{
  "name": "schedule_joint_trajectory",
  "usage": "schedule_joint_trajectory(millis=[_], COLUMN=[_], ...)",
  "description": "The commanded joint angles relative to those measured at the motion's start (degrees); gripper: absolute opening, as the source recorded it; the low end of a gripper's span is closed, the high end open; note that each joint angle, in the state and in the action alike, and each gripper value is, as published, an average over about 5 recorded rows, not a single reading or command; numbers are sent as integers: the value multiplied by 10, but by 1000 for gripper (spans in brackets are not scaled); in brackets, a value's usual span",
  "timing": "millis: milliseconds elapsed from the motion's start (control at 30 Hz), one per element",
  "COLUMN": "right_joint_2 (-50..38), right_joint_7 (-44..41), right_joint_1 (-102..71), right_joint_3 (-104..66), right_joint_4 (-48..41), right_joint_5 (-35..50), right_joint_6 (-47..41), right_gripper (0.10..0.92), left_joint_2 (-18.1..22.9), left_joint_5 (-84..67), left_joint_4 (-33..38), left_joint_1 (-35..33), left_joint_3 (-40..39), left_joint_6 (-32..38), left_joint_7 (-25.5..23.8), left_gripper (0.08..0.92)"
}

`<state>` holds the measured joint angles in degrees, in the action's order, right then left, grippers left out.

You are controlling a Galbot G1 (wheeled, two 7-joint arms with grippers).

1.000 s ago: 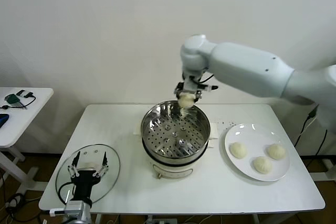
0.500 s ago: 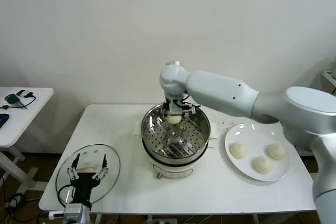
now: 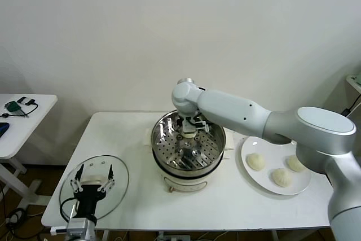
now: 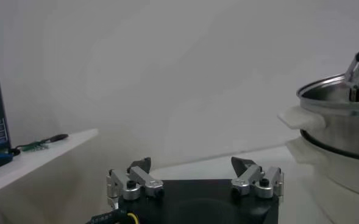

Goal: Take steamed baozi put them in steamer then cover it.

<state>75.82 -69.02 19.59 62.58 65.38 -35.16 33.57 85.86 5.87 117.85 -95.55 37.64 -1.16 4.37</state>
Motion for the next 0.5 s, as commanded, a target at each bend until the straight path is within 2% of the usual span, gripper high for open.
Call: schedule_joint_trajectory(millis=[33,300,400,500], right_joint_2=[-22,-123,-175,-227], right_joint_7=[-9,-11,33,93], right_joint_1=[40,147,195,245], right_joint_3=[-5,28,87,165], right_joint_4=[20,67,69,81], right_joint_5=[53,206,314,429], right_joint_6=[1,-22,-76,-167], right_gripper=[822,823,823,823], left_joint_2=[1,2,2,2], left_joint_5=[0,-3,-3,-1], left_joint_4=[-2,-7,-6,-3], left_joint_1=[-4,-15,-16,-17], left_joint_3=[2,5,4,3], left_joint_6=[3,10,10,10], left_joint_7=[1,2,2,3], left_gripper=[823,823,823,823])
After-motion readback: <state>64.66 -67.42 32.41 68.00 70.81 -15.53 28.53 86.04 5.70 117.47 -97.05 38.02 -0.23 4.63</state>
